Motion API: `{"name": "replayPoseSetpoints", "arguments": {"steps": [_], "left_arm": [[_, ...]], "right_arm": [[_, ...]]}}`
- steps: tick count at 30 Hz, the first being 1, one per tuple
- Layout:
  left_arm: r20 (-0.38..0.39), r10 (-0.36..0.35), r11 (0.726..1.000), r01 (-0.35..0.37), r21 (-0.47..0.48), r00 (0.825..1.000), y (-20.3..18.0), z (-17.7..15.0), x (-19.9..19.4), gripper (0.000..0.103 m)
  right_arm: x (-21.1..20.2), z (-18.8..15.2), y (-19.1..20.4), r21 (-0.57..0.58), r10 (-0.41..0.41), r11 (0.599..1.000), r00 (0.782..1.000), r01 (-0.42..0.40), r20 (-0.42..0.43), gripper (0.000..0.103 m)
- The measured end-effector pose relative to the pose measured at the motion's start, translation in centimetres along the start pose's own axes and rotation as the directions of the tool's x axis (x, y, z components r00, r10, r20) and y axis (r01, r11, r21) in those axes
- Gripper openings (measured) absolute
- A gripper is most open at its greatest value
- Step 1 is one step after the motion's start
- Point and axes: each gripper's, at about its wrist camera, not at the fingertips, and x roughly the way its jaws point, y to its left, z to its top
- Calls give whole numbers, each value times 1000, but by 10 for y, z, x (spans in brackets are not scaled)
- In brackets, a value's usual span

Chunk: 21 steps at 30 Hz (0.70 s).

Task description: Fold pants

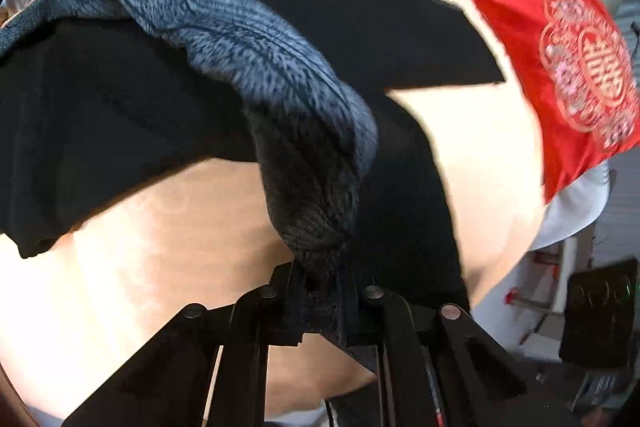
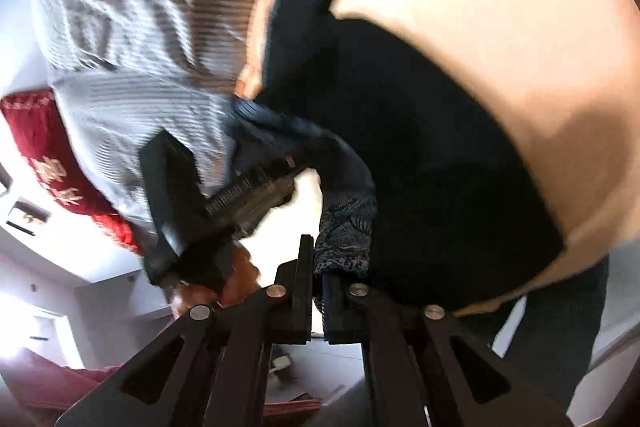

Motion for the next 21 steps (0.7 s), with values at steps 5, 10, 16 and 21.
{"name": "replayPoseSetpoints", "arguments": {"steps": [5,10,16,21], "left_arm": [[56,-47,999,48,-16,997,-34,36,-33,12],[125,-79,996,83,-22,989,-66,91,-43,12],[167,-20,999,28,-45,986,-83,158,-19,12],[140,38,994,-24,-106,989,-76,191,1,13]], "right_arm": [[-46,51,20,-14,102,995,995,-101,20,3],[-87,111,42,-70,135,989,990,-131,52,3],[-115,205,72,-156,83,985,992,-68,94,3],[-100,279,67,-147,-53,987,995,65,85,3]]}}
